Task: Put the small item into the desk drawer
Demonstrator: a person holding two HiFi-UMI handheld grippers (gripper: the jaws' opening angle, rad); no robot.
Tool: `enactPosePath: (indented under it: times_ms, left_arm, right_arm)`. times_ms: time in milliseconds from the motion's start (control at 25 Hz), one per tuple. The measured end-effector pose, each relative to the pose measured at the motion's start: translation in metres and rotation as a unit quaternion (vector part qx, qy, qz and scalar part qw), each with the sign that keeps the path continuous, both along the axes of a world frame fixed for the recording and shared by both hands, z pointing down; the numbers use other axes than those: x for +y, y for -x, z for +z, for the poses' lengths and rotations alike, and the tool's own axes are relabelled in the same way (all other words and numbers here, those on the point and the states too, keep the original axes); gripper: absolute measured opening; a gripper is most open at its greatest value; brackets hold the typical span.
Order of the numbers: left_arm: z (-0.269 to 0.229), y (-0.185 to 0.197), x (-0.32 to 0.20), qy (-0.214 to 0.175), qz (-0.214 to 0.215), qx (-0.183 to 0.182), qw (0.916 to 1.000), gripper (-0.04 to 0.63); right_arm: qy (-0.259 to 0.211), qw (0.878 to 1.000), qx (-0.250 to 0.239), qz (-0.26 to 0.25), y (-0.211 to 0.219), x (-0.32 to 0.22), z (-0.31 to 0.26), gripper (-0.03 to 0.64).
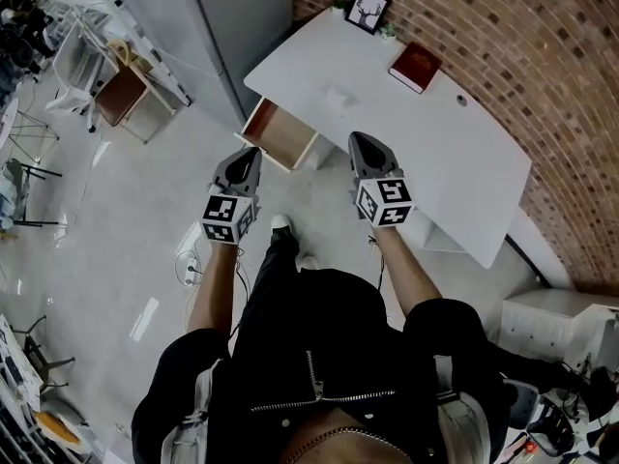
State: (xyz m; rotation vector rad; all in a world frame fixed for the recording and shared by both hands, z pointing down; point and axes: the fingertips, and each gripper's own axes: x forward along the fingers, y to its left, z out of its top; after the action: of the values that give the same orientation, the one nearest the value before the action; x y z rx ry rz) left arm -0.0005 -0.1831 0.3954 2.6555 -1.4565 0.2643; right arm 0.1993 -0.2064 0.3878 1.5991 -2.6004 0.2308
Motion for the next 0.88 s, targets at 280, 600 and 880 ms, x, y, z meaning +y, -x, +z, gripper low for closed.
enactPosePath:
  times_ms: [280,600,880]
  left_arm:
    - [0.0,-0.008,-0.053,0.002,0.025,0.002,0.9997,0.021]
    - [0.017,-0.011,-0.084,0.025,0.047,0.001,0.9986,0.021]
    - [0.049,-0.015,-0.104,0.046,0.062,0.006,0.997,0.021]
  right_arm:
    - [-0.002,1.0,0.003,0.014,-0.003,-0.042,-0.004,0.006]
    - [0.032,0.999,0.006,0.029,-0.002,-0.064,0.024,0.006]
    - [0.075,0.997,0.009,0.035,-0.003,-0.075,0.068,0.008]
